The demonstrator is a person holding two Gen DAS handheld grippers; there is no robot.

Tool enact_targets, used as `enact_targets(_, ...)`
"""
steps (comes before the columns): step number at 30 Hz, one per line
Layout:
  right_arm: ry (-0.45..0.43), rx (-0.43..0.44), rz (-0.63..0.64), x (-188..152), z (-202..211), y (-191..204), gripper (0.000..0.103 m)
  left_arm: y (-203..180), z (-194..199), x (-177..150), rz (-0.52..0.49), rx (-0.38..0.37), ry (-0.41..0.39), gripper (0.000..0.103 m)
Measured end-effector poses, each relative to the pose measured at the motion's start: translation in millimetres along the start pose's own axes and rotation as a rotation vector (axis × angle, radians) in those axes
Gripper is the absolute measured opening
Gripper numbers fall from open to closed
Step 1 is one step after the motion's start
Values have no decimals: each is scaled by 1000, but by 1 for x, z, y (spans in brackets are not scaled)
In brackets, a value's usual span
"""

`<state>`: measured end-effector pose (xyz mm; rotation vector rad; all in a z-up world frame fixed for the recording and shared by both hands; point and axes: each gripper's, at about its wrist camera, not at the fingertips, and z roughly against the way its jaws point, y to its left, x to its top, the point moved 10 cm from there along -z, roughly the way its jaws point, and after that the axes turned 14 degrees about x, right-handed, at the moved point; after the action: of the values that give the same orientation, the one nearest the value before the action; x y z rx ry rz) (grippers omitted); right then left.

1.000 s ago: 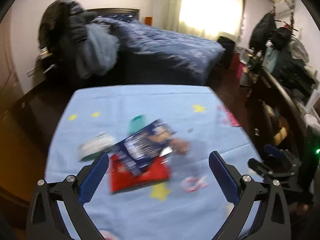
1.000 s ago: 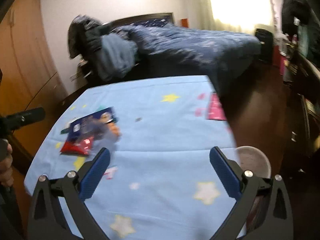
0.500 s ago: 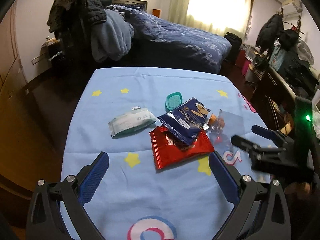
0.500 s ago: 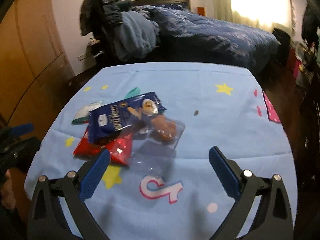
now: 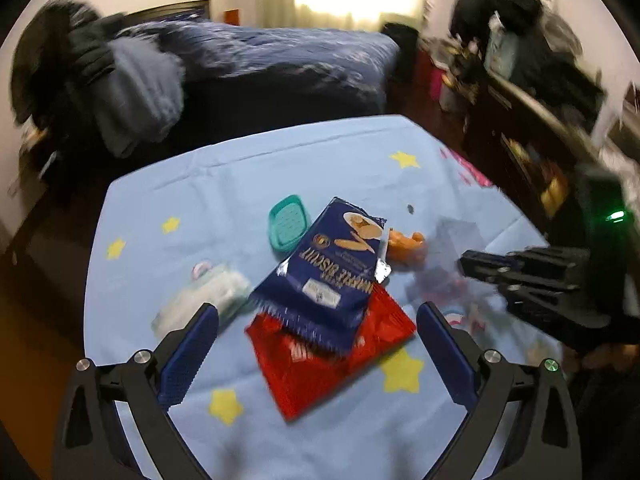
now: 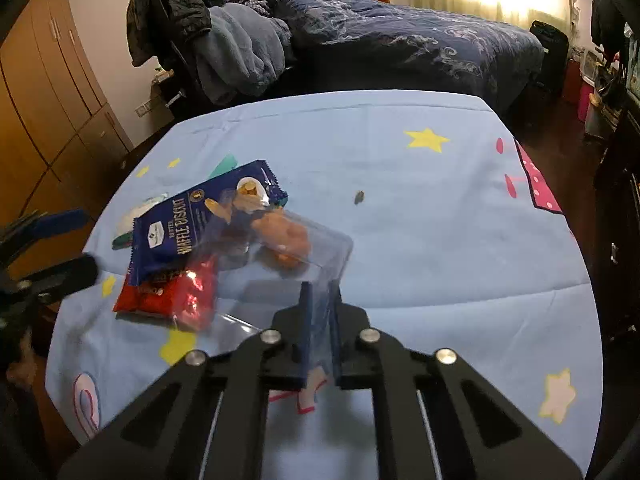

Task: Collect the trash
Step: 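Grasp the blue biscuit wrapper with the left tool while the right tool grasps the clear plastic box, then carry both items over the white bin and open both tools to drop them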

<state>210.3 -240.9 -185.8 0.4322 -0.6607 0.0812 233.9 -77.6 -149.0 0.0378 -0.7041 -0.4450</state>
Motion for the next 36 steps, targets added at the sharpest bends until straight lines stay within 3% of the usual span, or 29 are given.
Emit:
enact_targets(4, -26, -27, 18, 3, 15, -8, 4, -6, -22, 13, -48, 22, 19, 99)
enact_targets(7, -42, -40, 5, 5, 24, -18, 4, -16, -34, 19, -86, -12, 44, 99)
enact_targets(13, -53, -52, -14, 4, 31, -29, 4, -21, -66, 17, -153, 36, 122, 99)
enact_targets(17, -51, -53, -23, 2, 30, -33, 4, -19, -70, 13, -124, 2, 162, 80)
enact_targets(24, -51, -49, -29, 1, 30, -34, 4, -19, -61, 9, -112, -15, 159, 68)
enact_targets(31, -75, -44, -32, 4, 37, -37, 4, -20, -48, 18, -63, -66, 148, 37)
enact_targets(36, -93, -37, -37, 6, 45, -41, 4, -24, -26, 28, -51, -82, 111, 33)
